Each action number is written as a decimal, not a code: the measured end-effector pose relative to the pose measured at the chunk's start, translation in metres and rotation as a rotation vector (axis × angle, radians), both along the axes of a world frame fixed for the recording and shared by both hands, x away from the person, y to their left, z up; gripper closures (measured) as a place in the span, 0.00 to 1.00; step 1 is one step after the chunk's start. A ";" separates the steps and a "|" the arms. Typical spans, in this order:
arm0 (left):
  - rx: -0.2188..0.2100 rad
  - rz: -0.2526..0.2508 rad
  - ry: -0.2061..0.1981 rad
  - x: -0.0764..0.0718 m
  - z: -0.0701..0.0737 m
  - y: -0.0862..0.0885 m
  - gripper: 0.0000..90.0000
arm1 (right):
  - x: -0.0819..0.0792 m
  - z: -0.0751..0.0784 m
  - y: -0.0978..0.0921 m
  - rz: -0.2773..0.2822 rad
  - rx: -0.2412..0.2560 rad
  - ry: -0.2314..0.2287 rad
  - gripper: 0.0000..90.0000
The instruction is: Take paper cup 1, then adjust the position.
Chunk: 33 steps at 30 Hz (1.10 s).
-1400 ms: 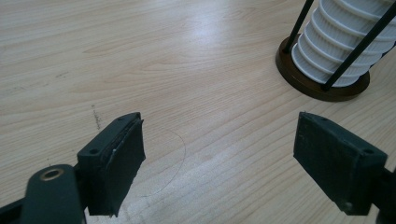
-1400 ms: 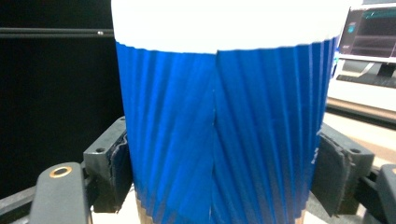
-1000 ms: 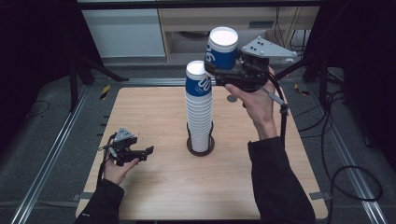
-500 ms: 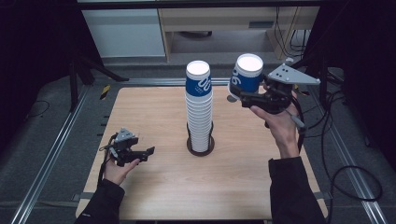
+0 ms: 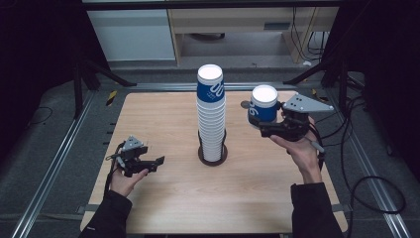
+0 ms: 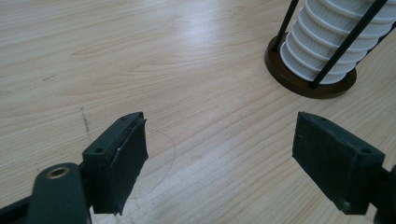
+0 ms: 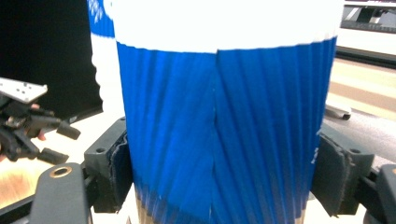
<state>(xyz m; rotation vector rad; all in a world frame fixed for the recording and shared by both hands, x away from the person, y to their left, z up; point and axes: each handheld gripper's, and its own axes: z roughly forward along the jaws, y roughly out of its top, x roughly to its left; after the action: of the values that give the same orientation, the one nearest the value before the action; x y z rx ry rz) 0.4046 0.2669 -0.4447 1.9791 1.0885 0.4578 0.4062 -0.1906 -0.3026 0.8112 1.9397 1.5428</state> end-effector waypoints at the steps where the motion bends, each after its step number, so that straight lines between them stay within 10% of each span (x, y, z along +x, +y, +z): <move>1: 0.000 -0.005 0.001 0.000 0.000 0.000 0.19 | -0.001 -0.003 -0.001 0.005 0.001 0.008 0.23; 20: 0.000 -0.078 -0.007 -0.005 0.009 -0.009 0.20 | -0.012 -0.063 -0.004 0.141 -0.076 0.104 0.23; 33: 0.009 -0.181 0.002 -0.012 0.015 -0.023 0.20 | -0.019 -0.077 0.012 0.266 -0.160 0.125 0.23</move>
<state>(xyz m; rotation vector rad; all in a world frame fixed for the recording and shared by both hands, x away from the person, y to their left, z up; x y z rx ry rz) 0.3922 0.2442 -0.4300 2.0637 0.8998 0.3646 0.3873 -0.1788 -0.3801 0.6141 2.3069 1.4884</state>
